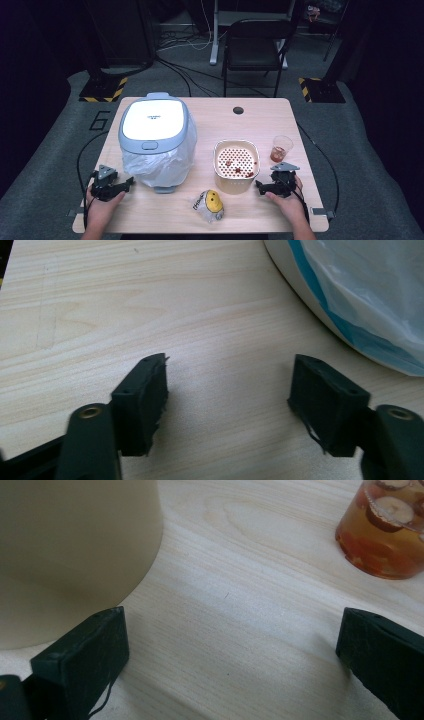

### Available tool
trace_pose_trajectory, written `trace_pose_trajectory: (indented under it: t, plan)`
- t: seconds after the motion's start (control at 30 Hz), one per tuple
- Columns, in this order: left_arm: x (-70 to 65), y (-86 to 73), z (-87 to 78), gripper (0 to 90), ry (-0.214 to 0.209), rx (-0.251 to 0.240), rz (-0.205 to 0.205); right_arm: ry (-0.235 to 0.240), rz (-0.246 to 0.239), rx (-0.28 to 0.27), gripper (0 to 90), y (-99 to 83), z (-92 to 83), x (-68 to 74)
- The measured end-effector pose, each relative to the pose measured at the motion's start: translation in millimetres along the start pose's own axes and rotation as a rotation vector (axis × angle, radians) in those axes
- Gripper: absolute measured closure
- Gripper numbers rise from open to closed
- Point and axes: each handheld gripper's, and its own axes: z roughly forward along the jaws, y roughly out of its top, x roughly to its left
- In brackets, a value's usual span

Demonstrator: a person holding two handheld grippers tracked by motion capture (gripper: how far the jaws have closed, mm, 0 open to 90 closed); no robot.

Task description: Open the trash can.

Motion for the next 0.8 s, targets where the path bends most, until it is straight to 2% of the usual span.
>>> trace_pose_trajectory:
  t: [0.1,0.47,0.63,0.7,0.73,0.8]
  plan:
    - [0.3,-0.2,0.8,34.7,0.006,-0.015,-0.004,0.0,0.007,0.0,0.0,-0.2,-0.3,0.9]
    - [-0.1,1.1,1.2,35.7,0.007,-0.006,-0.004,0.006,-0.012,0.007,0.1,-0.7,-1.1,-0.5]
    - [-1.2,1.3,3.2,35.4,0.013,-0.019,-0.015,0.008,0.002,0.008,0.7,-1.6,-2.5,1.3]
    - [-1.2,2.6,4.6,35.3,0.013,-0.023,-0.02,0.007,0.026,0.003,0.8,-2.8,-3.8,4.0]
    - [-1.0,3.0,5.0,35.2,0.01,-0.025,-0.022,0.009,-0.007,0.001,0.8,-3.5,-3.9,1.9]
    - [-1.0,3.3,4.9,35.2,0.01,-0.021,-0.019,0.008,-0.012,0.003,0.8,-4.7,-5.3,1.6]
